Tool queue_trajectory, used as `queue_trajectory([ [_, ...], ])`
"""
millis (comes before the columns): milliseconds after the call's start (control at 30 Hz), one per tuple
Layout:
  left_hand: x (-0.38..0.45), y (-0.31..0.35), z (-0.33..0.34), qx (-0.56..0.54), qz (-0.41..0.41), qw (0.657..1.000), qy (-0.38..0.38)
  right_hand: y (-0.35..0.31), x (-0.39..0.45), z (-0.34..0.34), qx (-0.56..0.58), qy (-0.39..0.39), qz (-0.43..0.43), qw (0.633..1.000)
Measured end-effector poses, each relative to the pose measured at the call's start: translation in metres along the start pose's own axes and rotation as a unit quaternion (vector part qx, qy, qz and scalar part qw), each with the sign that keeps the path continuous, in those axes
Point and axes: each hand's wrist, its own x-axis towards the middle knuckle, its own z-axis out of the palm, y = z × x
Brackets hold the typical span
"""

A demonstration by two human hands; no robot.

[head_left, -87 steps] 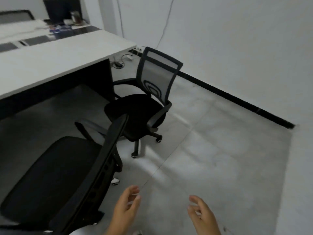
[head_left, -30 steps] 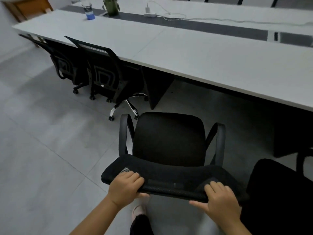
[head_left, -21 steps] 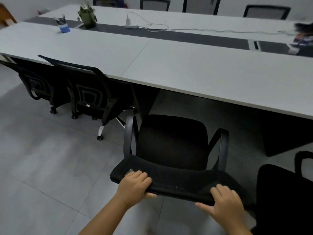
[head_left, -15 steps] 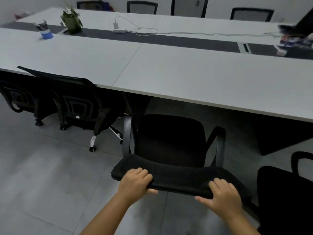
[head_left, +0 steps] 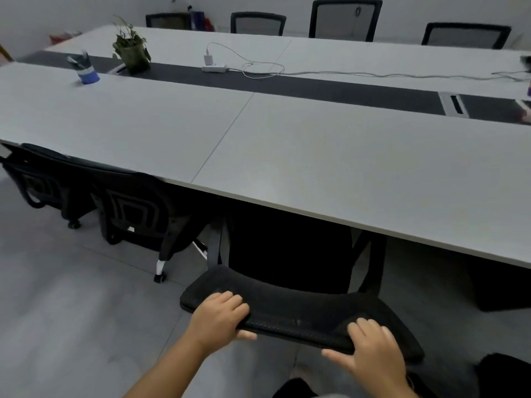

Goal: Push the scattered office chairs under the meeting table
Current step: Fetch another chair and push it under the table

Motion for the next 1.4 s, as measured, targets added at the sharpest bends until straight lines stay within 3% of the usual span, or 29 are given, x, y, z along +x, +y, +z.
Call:
queue_trajectory([
  [300,0.008,-0.014,0.007,-0.013,0.024,1.000,0.014,0.000,0.016,0.002,0.006,-0.022,0.006,1.000],
  [733,-0.016,-0.053,0.004,-0.055,0.110,0.992,0.010,-0.064,-0.013,-0.013,0.025,-0.054,0.121,0.991],
  [1400,0.071,-0.097,0.036,-0.030,0.072,0.996,0.047,-0.029,0.088,0.023,-0.033,-0.001,0.075,0.997],
])
